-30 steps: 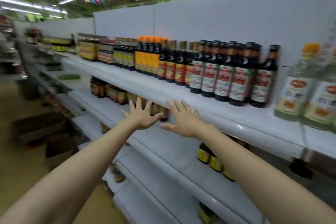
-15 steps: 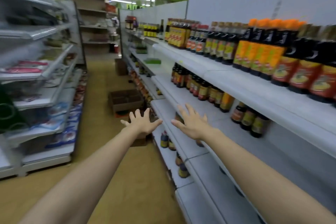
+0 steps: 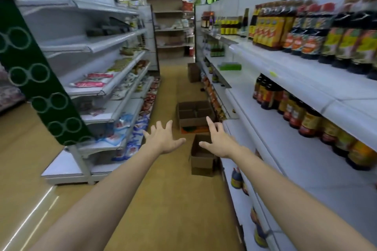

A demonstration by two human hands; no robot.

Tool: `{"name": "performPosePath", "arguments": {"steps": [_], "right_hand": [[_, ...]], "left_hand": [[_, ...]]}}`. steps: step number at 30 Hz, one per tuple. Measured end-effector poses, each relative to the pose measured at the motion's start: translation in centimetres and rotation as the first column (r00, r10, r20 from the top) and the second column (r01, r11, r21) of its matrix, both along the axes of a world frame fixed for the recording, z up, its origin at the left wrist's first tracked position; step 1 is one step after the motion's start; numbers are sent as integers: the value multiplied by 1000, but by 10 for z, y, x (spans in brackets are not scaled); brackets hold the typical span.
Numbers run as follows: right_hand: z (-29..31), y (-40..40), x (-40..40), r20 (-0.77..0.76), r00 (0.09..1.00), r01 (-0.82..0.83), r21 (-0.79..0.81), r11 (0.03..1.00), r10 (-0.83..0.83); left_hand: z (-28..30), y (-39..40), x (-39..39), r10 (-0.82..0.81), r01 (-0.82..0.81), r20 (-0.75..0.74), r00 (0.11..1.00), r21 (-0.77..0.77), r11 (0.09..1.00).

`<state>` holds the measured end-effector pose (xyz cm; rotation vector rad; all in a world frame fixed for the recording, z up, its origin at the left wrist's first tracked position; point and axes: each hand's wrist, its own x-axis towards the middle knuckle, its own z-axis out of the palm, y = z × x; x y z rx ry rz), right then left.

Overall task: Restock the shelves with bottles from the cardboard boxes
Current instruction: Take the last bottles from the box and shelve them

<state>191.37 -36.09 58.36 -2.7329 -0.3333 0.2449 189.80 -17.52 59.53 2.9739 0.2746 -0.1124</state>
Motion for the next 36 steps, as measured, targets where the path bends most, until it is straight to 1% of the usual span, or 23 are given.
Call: {"name": "performPosePath", "arguments": {"steps": [3, 5, 7, 11, 16, 18, 22, 26, 28, 31, 36], "right_hand": [[-10, 11, 53, -40, 999, -19, 40, 999, 20], [-20, 24, 81, -57, 997, -54, 47, 997, 57], [-29, 39, 112, -71, 993, -88, 47, 995, 92], [-45, 74, 182, -103, 985, -138, 38, 990, 141], [-61, 131, 285, -145, 974, -182, -30, 983, 176], [-65, 153, 325, -148, 973, -194, -92, 977, 179], [-73, 188, 398, -92, 976, -215, -236, 948, 199], [-87, 204, 465, -49, 973, -230, -304, 924, 225], [-95, 209, 504, -34, 978, -205, -297, 933, 204], [-105, 216, 568, -34, 984, -177, -265, 948, 174], [-117, 223, 669, -79, 994, -83, -145, 986, 72]], "left_hand": [[-2, 0, 39, 25, -25, 30, 999, -9, 1000], [-10, 6, 63, 41, -41, 23, 999, -26, 999], [-17, 16, 93, 53, -53, 4, 999, -76, 996], [-34, 48, 160, 64, -65, -15, 998, -124, 990], [-60, 108, 262, 87, -91, -31, 996, -191, 977], [-65, 132, 304, 78, -88, -60, 995, -207, 974], [-75, 171, 383, 34, -48, -91, 995, -151, 987], [-89, 184, 455, -61, 55, -145, 988, -47, 997], [-98, 187, 494, -108, 108, -169, 980, -10, 994], [-108, 194, 554, -121, 128, -182, 976, 27, 991], [-106, 204, 662, -136, 157, -208, 969, 86, 984]]}}
